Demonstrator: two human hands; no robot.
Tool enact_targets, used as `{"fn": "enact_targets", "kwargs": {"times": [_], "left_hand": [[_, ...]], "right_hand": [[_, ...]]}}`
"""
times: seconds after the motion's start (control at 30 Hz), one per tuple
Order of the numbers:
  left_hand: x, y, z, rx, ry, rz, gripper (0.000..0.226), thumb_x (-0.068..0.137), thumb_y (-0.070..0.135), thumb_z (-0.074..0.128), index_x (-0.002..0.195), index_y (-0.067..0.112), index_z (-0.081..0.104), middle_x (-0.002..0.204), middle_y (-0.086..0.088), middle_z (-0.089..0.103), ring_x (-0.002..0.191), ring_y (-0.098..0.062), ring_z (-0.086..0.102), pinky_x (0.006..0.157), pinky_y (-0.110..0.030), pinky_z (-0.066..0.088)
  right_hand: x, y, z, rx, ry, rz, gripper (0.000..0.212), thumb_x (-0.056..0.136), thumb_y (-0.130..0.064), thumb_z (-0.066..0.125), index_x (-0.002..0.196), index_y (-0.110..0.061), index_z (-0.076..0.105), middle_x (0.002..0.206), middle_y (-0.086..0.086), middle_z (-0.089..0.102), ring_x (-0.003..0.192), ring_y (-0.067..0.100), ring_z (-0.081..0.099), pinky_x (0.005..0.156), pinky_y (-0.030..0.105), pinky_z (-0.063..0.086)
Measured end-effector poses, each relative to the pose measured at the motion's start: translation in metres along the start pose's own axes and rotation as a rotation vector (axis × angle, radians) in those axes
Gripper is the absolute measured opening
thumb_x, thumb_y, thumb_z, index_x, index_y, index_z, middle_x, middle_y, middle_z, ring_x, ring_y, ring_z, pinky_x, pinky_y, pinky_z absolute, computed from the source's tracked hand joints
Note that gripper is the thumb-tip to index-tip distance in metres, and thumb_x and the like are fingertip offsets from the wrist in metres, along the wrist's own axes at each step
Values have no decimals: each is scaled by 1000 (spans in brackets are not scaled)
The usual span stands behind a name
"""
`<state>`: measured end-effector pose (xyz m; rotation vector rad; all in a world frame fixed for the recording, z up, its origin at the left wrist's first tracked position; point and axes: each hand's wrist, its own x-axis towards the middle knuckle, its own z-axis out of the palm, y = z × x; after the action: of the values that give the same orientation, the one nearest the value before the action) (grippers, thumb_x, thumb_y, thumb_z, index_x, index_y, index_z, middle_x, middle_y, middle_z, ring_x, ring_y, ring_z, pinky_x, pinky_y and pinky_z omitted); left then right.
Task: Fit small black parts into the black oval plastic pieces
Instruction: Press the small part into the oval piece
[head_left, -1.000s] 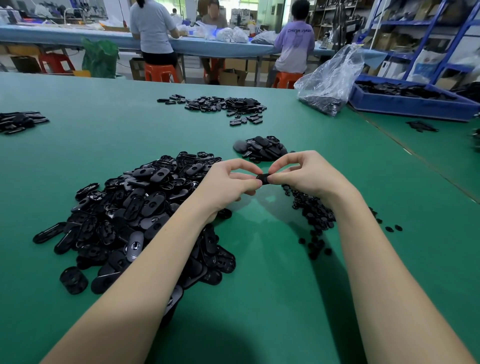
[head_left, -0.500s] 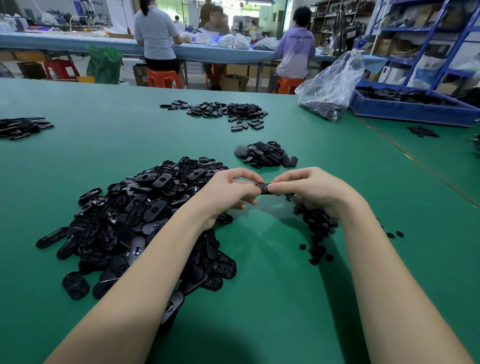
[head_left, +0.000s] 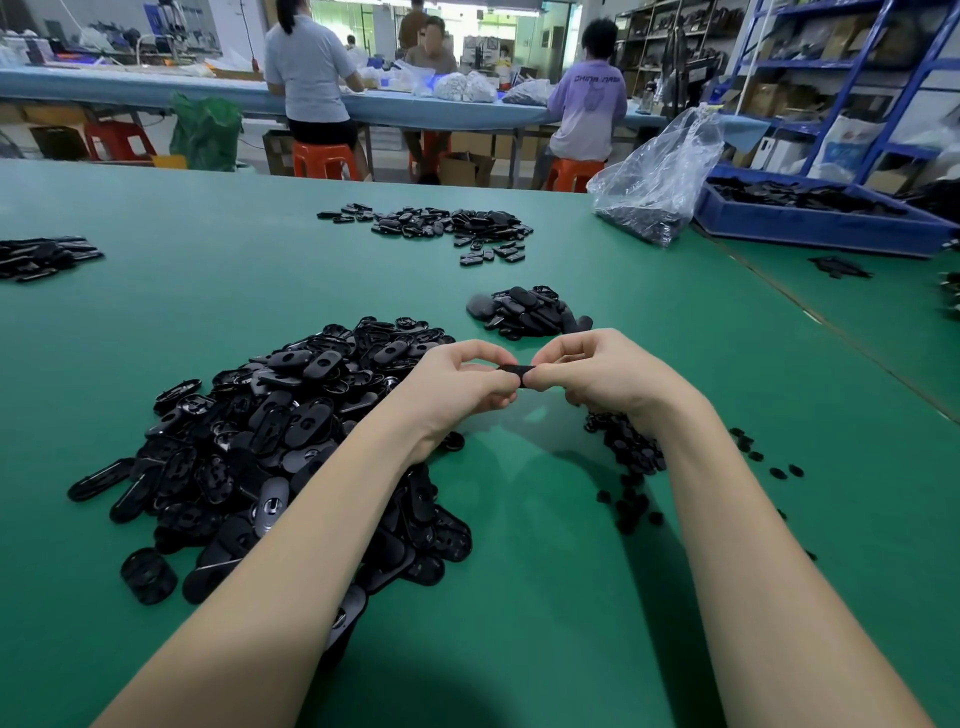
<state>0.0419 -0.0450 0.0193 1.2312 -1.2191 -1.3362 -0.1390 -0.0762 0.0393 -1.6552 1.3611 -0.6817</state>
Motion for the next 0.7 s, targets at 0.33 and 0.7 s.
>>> {"fn": "enact_targets", "kwargs": {"times": [0.33, 0.7], "left_hand": [[2, -4, -4, 23, 18, 5, 15, 86, -6, 70, 95, 7, 67, 81, -12, 70, 73, -21, 60, 81, -26, 55], [4, -5, -3, 171, 107, 13, 15, 83, -2, 74, 90, 11, 70, 78, -7, 74, 68, -14, 66, 87, -31, 55]], "right_hand": [[4, 2, 6, -32, 35, 0, 16, 73, -30, 85, 66, -25, 71, 55, -13, 53, 49, 9, 38, 46, 20, 30], [9, 11, 14, -32, 95, -19, 17, 75, -27, 84, 68, -21, 70, 47, -18, 47, 41, 2, 35, 42, 15, 28]]}}
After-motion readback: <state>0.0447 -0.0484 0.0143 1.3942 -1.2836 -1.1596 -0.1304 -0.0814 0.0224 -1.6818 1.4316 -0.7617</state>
